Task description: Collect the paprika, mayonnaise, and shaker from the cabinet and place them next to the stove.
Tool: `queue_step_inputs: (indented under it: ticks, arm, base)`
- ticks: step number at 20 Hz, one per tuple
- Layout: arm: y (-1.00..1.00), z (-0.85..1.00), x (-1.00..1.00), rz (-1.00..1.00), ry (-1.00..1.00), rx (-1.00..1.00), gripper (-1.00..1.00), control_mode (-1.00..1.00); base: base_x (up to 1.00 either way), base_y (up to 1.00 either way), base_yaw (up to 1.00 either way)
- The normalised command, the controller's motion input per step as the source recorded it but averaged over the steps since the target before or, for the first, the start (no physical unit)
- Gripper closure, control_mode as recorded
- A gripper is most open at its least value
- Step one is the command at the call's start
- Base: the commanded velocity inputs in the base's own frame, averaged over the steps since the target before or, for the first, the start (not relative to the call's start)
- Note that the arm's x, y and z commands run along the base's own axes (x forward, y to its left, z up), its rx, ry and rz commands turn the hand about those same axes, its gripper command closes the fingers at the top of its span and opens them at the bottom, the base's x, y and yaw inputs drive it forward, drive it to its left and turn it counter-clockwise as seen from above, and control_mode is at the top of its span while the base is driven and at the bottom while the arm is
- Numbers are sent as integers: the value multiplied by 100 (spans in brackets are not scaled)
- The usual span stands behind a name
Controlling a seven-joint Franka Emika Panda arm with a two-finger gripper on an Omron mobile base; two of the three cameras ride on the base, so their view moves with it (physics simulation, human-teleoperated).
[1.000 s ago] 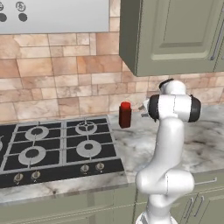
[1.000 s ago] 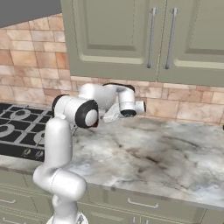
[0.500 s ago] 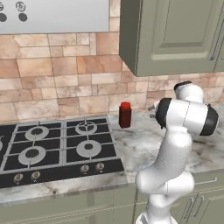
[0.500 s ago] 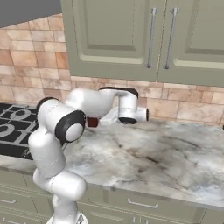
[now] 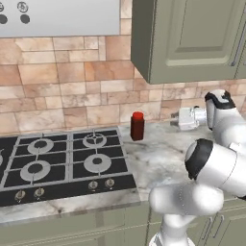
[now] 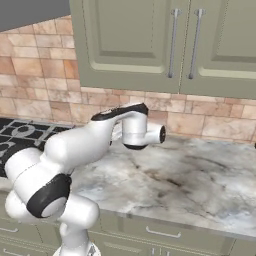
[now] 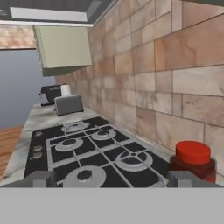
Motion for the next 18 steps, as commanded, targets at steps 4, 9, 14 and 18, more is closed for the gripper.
queue_step_inputs:
  ticks: [4, 9, 14, 18]
  arm:
    - [42, 72, -54, -26, 7, 0, -100, -100]
    - [35, 70, -54, -30, 10, 0, -100, -100]
    - [29, 62, -53, -35, 13, 0, -100, -100]
    - [23, 49, -53, -39, 16, 0, -100, -100]
  base:
    - [0, 0, 0]
    - [0, 0, 0]
    - [0, 0, 0]
    - [0, 0, 0]
